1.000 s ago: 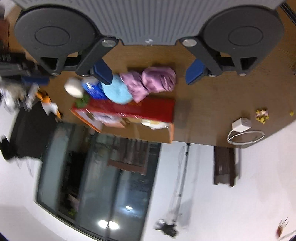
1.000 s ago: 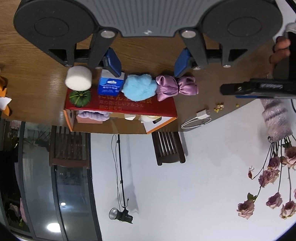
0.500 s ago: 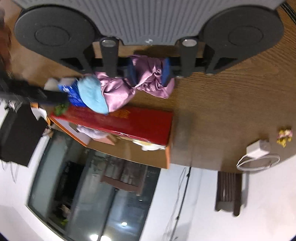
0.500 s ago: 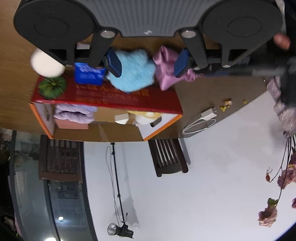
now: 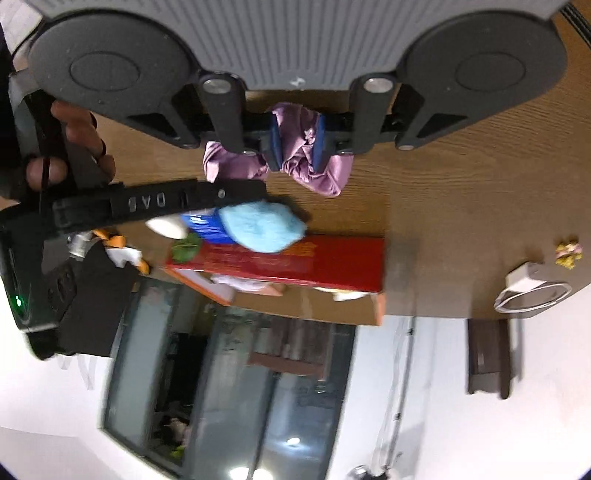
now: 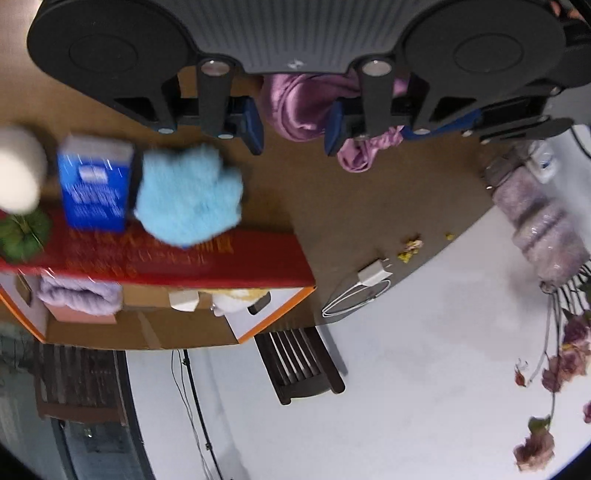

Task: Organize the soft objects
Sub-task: 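Lift the pink satin bow into the box and open the right gripper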

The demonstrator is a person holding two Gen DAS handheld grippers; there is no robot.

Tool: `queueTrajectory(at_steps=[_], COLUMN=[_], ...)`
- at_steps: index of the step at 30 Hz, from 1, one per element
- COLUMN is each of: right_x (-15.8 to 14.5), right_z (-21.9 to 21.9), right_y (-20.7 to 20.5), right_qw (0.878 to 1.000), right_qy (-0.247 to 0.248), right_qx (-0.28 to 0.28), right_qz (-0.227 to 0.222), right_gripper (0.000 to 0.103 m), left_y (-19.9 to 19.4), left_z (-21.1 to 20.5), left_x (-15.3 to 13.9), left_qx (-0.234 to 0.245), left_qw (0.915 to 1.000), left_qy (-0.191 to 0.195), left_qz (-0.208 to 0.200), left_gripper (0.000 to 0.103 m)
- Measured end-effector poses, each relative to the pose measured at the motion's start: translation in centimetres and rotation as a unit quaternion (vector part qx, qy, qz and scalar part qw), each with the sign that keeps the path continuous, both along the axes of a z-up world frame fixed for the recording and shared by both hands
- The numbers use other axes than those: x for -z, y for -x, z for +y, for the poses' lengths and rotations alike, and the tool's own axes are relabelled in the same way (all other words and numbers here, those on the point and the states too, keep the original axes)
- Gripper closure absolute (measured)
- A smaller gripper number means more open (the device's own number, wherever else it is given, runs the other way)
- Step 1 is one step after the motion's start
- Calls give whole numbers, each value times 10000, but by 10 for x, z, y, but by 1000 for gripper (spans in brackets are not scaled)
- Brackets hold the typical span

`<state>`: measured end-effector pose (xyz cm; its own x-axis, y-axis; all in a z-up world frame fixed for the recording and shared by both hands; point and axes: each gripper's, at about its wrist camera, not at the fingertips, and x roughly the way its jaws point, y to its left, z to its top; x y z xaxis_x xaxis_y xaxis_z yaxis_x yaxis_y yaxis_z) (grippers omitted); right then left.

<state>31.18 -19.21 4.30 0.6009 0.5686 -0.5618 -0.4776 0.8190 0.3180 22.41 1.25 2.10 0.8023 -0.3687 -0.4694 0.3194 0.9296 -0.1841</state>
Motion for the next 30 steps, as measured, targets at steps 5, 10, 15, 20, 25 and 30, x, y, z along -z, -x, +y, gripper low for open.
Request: queueTrajectory(at_steps=[5,10,15,20,25,30], right_x=[-3,-15,-14,-3,3,2], right_z=[-20,-38,-49,-56,-59,-55], right_y=[47,77,96,102,102,101], right_qw=[9998,9997,9990,9993,9995,9995], right_qy=[156,184,449,344,174,262], right_qx=[65,80,16,140,245,202], right_qz=[-74,-132,11,76,85,-14], right_gripper=[72,72,71,74,75,73], left_y=[20,39,48,45,31,20], left_z=[-22,-38,-46,-33,-22,-18], left_x=[11,15,18,12,15,22], left_qx=[226,398,382,500,275,455], left_qw=[9996,9988,9982,9987,9984,9944], left_qy=[-181,-296,-467,25,245,586], left_qz=[61,46,-2,121,420,750], left_gripper=[84,83,83,60,60,79])
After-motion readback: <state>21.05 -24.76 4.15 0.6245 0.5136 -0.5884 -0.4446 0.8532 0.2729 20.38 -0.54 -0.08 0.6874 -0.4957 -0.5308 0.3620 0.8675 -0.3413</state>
